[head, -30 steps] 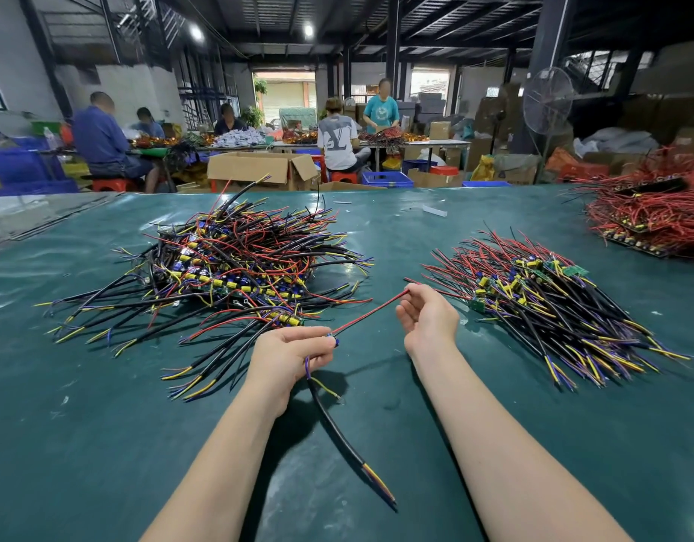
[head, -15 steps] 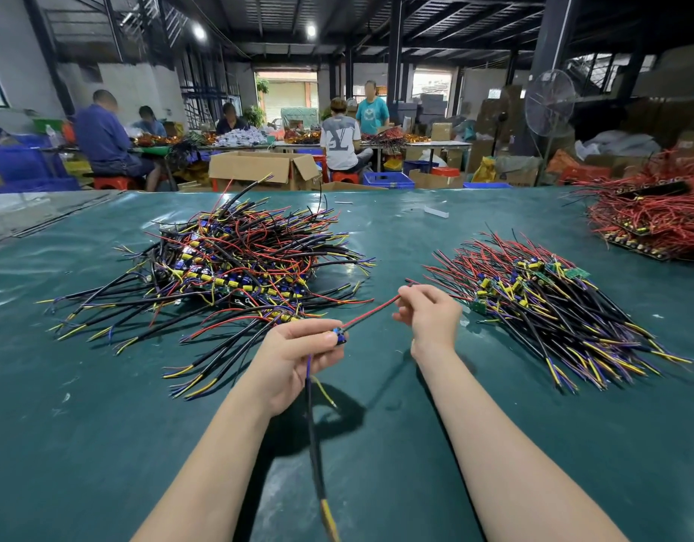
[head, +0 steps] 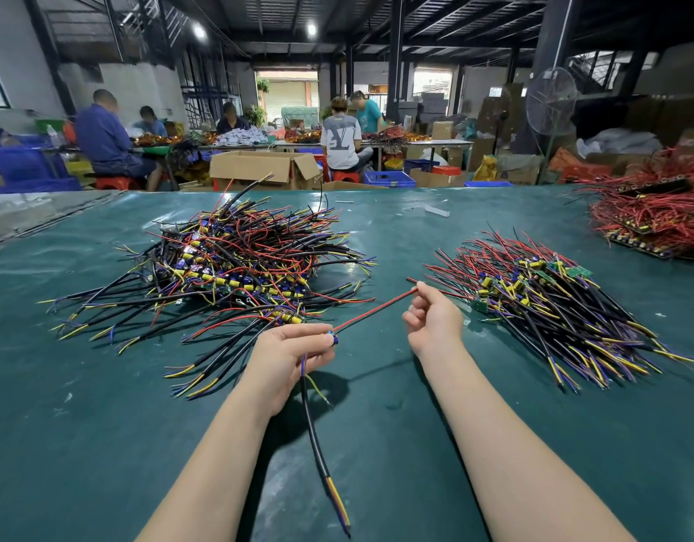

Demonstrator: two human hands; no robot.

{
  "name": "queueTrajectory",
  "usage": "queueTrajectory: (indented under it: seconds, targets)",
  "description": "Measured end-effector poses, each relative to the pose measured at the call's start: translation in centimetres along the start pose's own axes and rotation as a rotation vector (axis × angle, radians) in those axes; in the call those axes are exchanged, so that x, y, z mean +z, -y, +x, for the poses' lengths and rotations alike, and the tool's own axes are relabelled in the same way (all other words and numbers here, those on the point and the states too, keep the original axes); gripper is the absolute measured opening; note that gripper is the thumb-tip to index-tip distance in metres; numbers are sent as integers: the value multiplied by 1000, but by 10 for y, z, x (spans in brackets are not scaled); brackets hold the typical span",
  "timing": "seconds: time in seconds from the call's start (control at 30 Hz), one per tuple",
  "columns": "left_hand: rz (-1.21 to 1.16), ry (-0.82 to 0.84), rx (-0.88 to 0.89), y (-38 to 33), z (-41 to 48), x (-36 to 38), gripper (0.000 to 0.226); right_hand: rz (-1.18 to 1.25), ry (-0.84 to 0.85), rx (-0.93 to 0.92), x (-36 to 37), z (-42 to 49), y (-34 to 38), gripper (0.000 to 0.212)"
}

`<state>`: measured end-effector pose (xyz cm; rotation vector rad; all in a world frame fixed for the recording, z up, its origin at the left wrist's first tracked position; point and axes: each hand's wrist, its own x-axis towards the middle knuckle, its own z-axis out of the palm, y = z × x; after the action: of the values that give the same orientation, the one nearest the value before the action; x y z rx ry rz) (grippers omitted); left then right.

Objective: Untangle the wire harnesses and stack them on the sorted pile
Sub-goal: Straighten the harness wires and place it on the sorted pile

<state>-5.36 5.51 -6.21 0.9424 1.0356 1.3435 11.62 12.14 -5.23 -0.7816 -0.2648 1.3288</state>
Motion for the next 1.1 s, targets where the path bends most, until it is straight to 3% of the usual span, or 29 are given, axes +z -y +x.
queueTrajectory:
  seconds: [0.23,0.43,0.53,0.7,0.8,0.93,1.1]
  targets:
    - [60,-17,11,5,1,3,17,409,51,291,-4,-4,1,33]
    - [40,61,-28,2,-2,0,17,475,254,436,-13,0,13,46]
    - [-23,39,-13,-2,-1,-3,18,280,300,338,-7,-2,10,34]
    - [-59,32,16,-3,2,-3,19,-288,323,218,11,-19,-16,32]
    - [-40,-4,26,-1,2,1,15,-340,384,220,16,-29,-27,24]
    - [-66,-59,46,0,0,1,14,-323,453,270,17,-38,-38,28]
    - [-69,-53,40,-2,-1,4,13,-371,456,181,18,-38,-35,23]
